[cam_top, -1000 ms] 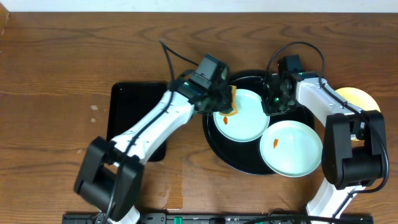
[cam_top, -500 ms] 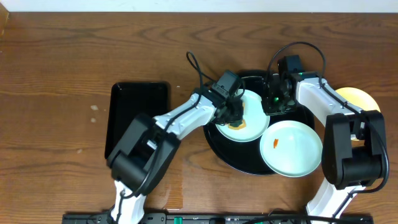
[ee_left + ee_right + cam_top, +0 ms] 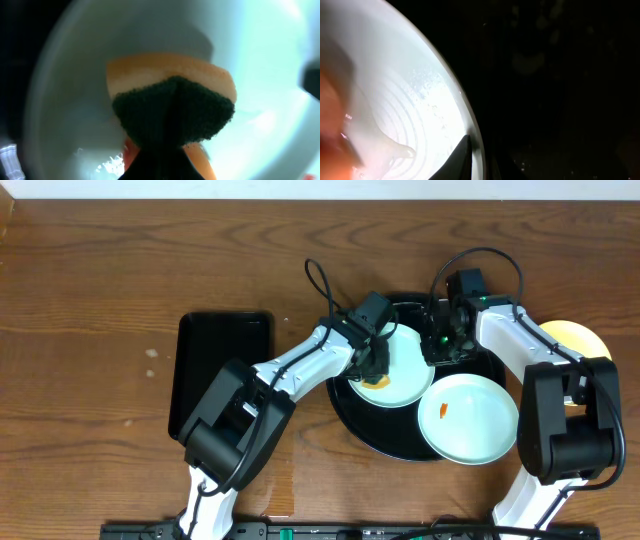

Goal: Clean dirty plates on tray and stack at the side
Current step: 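Move sponge with left gripper onto the held green plate and scrub it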

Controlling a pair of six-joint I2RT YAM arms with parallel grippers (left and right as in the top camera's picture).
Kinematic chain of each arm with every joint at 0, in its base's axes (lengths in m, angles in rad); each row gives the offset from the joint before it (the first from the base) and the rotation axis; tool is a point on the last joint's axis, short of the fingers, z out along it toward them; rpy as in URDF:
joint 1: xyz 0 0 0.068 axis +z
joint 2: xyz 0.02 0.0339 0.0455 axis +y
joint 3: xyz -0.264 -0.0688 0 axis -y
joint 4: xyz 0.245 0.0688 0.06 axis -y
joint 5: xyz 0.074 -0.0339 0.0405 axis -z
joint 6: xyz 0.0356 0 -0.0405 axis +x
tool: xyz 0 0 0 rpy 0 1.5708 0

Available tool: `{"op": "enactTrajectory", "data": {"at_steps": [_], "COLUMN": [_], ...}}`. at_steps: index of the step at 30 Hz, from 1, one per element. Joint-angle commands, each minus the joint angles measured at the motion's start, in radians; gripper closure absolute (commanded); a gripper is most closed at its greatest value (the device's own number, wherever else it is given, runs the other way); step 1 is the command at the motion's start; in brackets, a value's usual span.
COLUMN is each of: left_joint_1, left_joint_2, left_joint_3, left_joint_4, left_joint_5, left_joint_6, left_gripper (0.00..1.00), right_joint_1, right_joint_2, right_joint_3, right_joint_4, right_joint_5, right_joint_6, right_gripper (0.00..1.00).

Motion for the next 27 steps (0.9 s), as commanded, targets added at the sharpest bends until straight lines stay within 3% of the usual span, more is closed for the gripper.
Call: {"op": "enactTrajectory", "data": {"at_steps": [1,11,21,27], "left_joint_1": [0.009,0.008,0.008,0.01], "left_joint_2": [0.047,0.047,0.043,0.005], "left_joint_3": [0.028,0.108,0.375,0.394], "left_joint_4": [-0.068,-0.179,-0.429,-0.469], "left_joint_5": [-0.224,-0.395,-0.393,-0.316], "left_joint_6": [0.074,0.192,0.19,0.179], "left_gripper": [0.93,0.93,0.92,0.92], "right_joint_1": [0.013,0.013,0.012,0.012], "right_joint_2": [0.029,0.029,0.023,-0.032], "right_joint_3": [0.003,0.003,0.004,0.008], "right_joint_4": [-0.014,-0.024,-0.024,-0.028], "right_joint_5": [0.026,0.041,0.064,0.113], "right_joint_6": [0.014,0.041,0.055,0.063], "right_gripper": [0.9,0.92,0.94,0.95]}}
